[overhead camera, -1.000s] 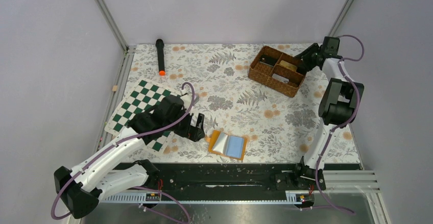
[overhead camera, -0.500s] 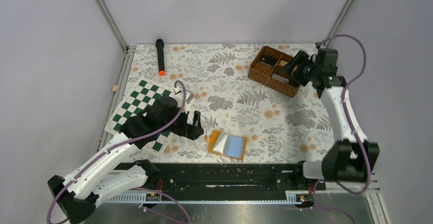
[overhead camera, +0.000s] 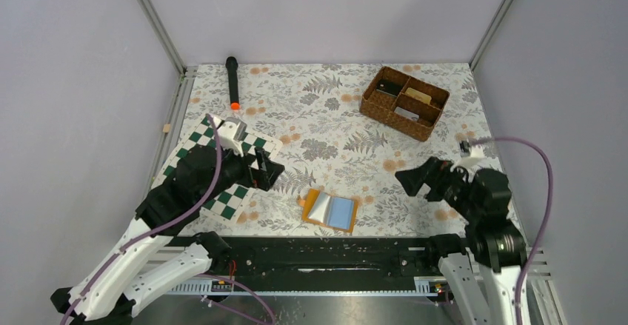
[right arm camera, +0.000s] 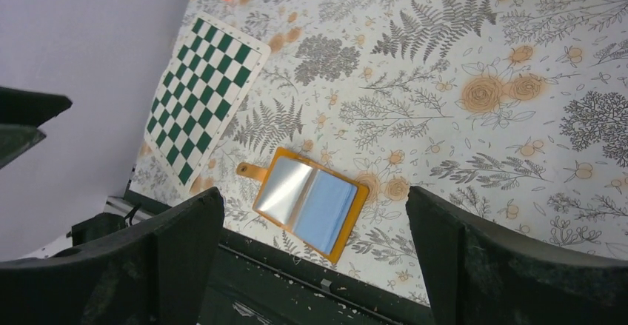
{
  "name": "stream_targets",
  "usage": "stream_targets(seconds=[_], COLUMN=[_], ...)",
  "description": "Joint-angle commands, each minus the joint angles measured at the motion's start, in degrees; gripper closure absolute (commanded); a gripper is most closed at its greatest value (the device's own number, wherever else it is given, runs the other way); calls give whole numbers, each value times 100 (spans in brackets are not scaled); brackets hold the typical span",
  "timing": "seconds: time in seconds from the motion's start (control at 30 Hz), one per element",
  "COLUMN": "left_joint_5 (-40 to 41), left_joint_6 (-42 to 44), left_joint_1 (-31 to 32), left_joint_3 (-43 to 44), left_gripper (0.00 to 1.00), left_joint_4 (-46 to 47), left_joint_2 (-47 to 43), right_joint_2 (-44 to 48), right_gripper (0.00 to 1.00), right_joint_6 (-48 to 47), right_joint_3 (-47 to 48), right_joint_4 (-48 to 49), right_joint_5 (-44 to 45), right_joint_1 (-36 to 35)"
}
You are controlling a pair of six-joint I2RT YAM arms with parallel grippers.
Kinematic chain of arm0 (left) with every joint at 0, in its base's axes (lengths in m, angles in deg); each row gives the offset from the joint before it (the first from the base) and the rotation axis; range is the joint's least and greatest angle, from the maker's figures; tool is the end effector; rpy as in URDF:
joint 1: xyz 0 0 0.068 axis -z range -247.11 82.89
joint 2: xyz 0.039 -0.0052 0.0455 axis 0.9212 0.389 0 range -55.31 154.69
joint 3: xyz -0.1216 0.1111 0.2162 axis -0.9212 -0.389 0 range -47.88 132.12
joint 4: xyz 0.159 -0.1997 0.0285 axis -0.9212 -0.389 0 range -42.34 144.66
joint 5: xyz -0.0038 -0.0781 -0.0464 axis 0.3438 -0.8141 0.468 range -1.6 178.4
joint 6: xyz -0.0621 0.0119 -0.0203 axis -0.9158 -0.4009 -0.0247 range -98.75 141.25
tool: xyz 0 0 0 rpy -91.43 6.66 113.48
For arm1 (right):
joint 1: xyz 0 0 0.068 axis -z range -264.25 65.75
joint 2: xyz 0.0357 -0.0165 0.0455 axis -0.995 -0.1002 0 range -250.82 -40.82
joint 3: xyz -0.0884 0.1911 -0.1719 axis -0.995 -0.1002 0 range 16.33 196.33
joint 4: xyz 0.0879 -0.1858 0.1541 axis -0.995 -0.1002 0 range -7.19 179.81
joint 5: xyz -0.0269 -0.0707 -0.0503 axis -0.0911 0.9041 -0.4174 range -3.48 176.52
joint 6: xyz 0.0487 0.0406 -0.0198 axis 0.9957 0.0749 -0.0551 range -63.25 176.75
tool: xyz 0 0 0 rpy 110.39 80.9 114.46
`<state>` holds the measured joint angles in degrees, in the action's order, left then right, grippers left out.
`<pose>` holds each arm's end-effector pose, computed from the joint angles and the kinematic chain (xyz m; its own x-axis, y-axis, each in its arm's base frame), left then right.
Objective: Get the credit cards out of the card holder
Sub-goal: Reset both arms
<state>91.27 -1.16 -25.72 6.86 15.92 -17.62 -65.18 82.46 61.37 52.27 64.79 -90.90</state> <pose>0.1078 -0.0915 0.3553 -0.4948 -0.0715 -0.8660 0.4723 0.8144 -0.3371 0.0985 0.0312 0.3272 -0.4591 0.3521 -0.8156 -0.2891 0.8089 0.5119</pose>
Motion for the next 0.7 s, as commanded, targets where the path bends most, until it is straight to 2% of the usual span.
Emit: stream_targets(seconds=[0.0,0.17,0.67], left_joint_5=[280,266,140], left_joint_6=[-51,-4,44], left_joint_1=[-20,-17,-10], left_joint_3=[-399,-675,-825], left_gripper=[1,1,1], left_joint_4=[608,666,692], left_joint_2=[-543,-952,-1158], right_joint_2=[956,1348,1218], right_gripper=[0,1,1], right_joint_6=[169,388,603], right_joint_3=[-147,-171,-150], right_joint_4=[-689,-766,-653], right_joint_5=[-182,-381,-447], right_joint_1=[-21,-21,-27])
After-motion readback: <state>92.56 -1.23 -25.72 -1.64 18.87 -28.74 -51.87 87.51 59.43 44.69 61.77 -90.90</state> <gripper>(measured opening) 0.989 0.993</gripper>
